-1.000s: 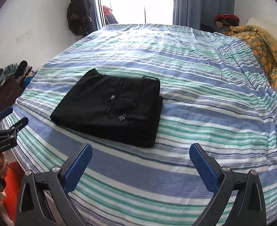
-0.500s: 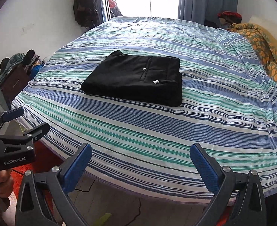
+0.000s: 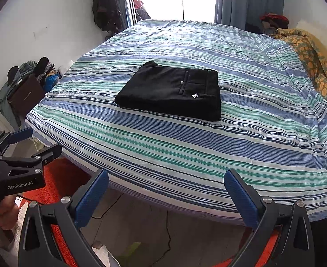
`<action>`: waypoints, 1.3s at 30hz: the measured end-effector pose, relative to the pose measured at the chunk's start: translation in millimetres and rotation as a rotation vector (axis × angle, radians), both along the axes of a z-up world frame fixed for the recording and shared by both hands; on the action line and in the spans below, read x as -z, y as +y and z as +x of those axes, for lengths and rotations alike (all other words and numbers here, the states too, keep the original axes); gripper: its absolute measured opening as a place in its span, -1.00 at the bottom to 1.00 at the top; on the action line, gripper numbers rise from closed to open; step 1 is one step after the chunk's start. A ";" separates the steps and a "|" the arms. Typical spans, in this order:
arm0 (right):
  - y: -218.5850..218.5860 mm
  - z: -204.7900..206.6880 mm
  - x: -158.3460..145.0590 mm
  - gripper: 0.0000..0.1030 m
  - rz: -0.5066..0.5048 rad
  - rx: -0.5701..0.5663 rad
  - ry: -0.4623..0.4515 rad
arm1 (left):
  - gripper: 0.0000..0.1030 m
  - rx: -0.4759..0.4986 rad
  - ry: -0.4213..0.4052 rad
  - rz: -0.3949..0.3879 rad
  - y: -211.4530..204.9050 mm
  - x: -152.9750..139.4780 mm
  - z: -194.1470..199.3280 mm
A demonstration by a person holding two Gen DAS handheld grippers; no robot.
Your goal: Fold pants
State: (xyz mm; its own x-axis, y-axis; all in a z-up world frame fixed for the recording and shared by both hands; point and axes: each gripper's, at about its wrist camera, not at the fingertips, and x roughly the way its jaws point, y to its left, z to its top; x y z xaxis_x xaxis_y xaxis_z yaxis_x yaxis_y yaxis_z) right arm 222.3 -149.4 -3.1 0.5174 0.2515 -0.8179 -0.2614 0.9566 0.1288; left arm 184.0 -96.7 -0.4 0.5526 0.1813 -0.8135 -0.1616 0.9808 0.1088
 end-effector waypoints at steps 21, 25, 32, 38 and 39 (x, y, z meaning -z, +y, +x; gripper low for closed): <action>9.0 -10.8 -11.2 0.99 -0.032 -0.005 -0.007 | 0.92 0.010 0.009 0.020 -7.0 -6.0 -7.5; 8.6 -11.0 -10.6 0.99 -0.037 -0.003 -0.006 | 0.92 0.011 0.011 0.021 -7.3 -5.8 -7.7; 7.0 -10.3 -10.8 0.99 -0.039 0.006 -0.011 | 0.92 0.013 0.019 0.018 -3.7 -4.5 -6.7; 6.7 -9.5 -9.8 0.99 -0.039 0.010 -0.007 | 0.92 0.015 0.002 0.013 -3.3 -6.8 -8.1; 6.6 -9.3 -9.3 0.99 -0.037 0.009 -0.006 | 0.92 0.015 0.000 0.019 -3.6 -6.7 -8.2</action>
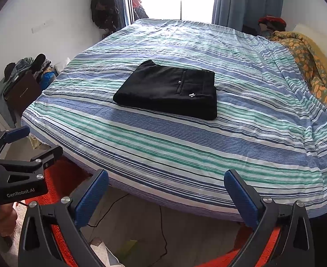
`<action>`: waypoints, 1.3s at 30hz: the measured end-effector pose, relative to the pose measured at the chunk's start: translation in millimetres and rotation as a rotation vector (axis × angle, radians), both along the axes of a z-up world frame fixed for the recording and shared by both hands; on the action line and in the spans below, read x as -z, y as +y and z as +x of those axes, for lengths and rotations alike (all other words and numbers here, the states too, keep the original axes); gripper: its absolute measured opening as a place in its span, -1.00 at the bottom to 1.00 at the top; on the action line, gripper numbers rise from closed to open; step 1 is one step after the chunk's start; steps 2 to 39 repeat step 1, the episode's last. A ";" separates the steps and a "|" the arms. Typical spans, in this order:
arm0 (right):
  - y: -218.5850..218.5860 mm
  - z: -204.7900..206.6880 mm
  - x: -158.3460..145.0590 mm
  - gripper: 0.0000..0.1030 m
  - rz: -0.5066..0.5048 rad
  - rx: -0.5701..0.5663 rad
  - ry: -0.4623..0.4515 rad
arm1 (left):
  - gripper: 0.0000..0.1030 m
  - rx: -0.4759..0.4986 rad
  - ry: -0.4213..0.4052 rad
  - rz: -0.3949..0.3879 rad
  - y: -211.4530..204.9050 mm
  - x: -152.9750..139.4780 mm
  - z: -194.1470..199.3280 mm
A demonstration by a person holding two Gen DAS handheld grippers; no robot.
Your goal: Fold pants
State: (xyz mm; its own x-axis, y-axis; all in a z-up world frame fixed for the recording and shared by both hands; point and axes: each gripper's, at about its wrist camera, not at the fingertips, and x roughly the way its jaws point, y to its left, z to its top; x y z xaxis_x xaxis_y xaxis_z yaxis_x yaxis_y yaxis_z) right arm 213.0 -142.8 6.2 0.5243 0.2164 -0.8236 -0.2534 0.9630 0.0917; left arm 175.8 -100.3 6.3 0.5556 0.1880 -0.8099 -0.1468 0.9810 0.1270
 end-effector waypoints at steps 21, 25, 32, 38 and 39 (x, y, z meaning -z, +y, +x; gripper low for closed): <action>0.7 0.0 0.3 0.99 0.002 -0.003 0.002 | 0.92 0.000 0.000 0.003 -0.2 0.4 0.2; 0.7 0.0 0.3 0.99 0.002 -0.003 0.002 | 0.92 0.000 0.000 0.003 -0.2 0.4 0.2; 0.7 0.0 0.3 0.99 0.002 -0.003 0.002 | 0.92 0.000 0.000 0.003 -0.2 0.4 0.2; 0.7 0.0 0.3 0.99 0.002 -0.003 0.002 | 0.92 0.000 0.000 0.003 -0.2 0.4 0.2; 0.7 0.0 0.3 0.99 0.002 -0.003 0.002 | 0.92 0.000 0.000 0.003 -0.2 0.4 0.2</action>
